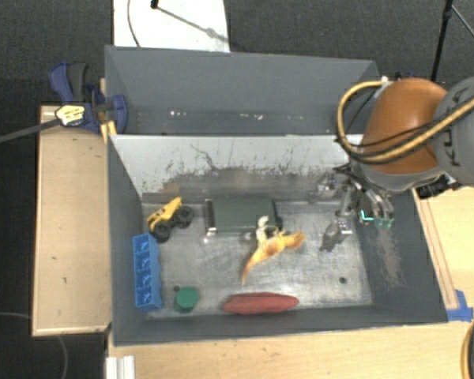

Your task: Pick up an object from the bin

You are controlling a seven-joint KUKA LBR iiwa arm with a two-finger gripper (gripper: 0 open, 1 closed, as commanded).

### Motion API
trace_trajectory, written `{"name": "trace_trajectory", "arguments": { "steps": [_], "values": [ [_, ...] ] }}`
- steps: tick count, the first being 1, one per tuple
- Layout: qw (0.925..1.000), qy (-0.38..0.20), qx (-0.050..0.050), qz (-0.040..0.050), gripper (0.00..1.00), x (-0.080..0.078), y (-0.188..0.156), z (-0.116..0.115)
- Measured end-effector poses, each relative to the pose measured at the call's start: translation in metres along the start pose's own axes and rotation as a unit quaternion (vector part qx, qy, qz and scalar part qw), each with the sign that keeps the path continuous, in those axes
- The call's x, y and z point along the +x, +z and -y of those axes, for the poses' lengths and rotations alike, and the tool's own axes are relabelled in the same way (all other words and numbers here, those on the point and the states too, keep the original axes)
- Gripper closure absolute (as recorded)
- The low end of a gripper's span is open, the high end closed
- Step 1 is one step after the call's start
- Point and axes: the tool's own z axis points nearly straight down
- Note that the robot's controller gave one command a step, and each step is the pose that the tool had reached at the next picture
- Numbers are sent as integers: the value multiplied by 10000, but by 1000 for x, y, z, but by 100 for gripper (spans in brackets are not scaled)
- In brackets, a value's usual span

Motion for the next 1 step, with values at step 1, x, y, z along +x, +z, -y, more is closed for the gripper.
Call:
{"name": "trace_trajectory", "arguments": {
  "steps": [1],
  "values": [
    [10000,-6,3,38,0,-2,-4,0]
  ]
}}
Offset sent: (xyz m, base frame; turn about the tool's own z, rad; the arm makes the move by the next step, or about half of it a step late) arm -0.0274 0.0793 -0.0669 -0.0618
